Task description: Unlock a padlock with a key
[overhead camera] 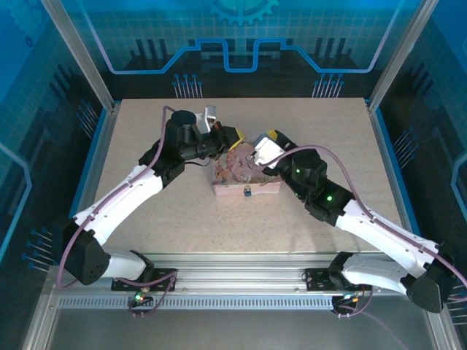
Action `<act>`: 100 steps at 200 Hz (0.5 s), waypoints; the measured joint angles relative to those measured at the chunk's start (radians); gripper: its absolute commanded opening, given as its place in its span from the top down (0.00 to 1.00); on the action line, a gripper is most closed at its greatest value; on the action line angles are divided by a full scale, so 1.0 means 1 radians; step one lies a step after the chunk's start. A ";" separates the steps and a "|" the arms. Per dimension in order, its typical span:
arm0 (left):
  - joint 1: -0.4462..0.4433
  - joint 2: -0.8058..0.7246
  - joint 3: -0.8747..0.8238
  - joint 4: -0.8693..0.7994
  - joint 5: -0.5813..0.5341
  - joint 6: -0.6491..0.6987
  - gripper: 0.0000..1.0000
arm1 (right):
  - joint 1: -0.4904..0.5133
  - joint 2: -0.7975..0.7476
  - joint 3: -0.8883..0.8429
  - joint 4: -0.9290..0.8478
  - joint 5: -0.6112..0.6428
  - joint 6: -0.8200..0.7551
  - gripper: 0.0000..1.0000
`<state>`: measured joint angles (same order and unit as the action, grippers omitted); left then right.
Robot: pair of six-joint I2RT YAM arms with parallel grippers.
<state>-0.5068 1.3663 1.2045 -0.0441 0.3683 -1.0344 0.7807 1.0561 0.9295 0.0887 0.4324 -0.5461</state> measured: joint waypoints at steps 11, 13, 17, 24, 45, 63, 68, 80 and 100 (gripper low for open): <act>0.000 0.000 0.007 -0.035 -0.016 0.040 1.00 | -0.021 -0.016 0.003 -0.048 -0.019 0.063 0.52; 0.000 0.000 0.009 -0.041 -0.019 0.045 1.00 | -0.026 -0.018 0.004 -0.058 -0.024 0.078 0.52; 0.000 0.000 0.011 -0.052 -0.025 0.056 1.00 | -0.034 -0.023 0.006 -0.077 -0.030 0.102 0.51; 0.001 0.000 0.017 -0.071 -0.035 0.080 1.00 | -0.051 -0.029 0.011 -0.107 -0.043 0.149 0.50; 0.001 -0.002 0.024 -0.109 -0.059 0.143 1.00 | -0.105 -0.044 0.021 -0.186 -0.089 0.290 0.46; 0.001 -0.008 0.024 -0.137 -0.071 0.193 1.00 | -0.158 -0.055 0.029 -0.243 -0.159 0.406 0.43; 0.001 -0.009 0.024 -0.143 -0.074 0.205 1.00 | -0.176 -0.057 0.032 -0.260 -0.182 0.444 0.43; 0.001 -0.014 0.024 -0.154 -0.077 0.235 1.00 | -0.222 -0.058 0.042 -0.297 -0.241 0.536 0.43; 0.001 -0.022 0.024 -0.162 -0.076 0.286 1.00 | -0.306 -0.058 0.047 -0.325 -0.365 0.684 0.43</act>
<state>-0.5056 1.3441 1.2282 -0.2062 0.2920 -0.7479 0.4747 0.9977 0.9768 -0.2367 0.0669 0.1383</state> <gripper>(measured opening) 0.053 0.573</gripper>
